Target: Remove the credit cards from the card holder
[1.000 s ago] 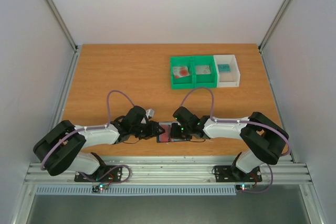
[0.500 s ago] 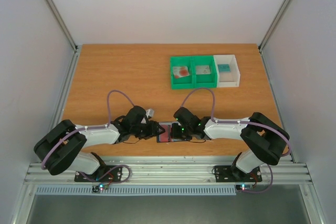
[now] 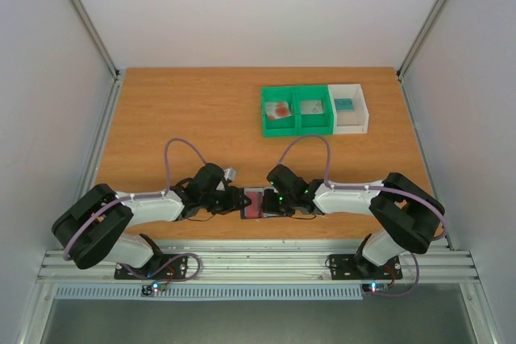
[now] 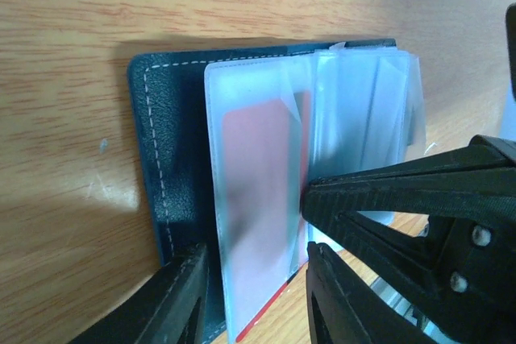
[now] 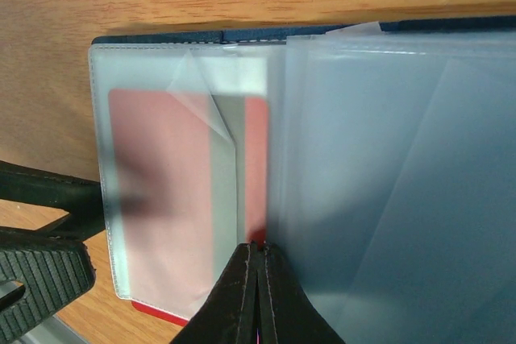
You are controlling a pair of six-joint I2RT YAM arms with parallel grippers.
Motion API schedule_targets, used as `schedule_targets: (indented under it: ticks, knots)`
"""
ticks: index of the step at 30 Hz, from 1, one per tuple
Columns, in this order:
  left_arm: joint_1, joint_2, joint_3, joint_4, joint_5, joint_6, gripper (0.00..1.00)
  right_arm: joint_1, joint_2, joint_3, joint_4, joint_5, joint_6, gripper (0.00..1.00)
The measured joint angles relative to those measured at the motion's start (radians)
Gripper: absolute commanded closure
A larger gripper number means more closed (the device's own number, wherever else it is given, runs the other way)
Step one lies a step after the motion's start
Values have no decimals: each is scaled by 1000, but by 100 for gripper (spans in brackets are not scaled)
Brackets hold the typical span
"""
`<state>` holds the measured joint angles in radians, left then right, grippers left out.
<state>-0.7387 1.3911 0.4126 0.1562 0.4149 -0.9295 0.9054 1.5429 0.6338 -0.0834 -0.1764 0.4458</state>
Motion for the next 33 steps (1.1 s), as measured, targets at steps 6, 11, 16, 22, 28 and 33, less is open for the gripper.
schedule_targets:
  ticks: [6, 11, 16, 22, 28, 33]
  knots:
    - [0, 13, 0, 29, 13, -8, 82, 0, -2, -5, 8, 0, 3, 99]
    - [3, 22, 0, 46, 28, -14, 84, 0, -3, -9, 13, 0, 5, 99]
    - [3, 23, 0, 76, 49, -29, 92, 0, -14, -25, 34, 0, 10, 96]
    - [3, 23, 0, 94, 73, -41, 84, 0, -27, -39, 43, 0, 11, 94]
    - [2, 23, 0, 123, 93, -63, 72, 0, -37, -53, 62, -4, 10, 92]
    - [-6, 21, 2, 125, 98, -73, 71, 0, -59, -64, 47, 1, 9, 92]
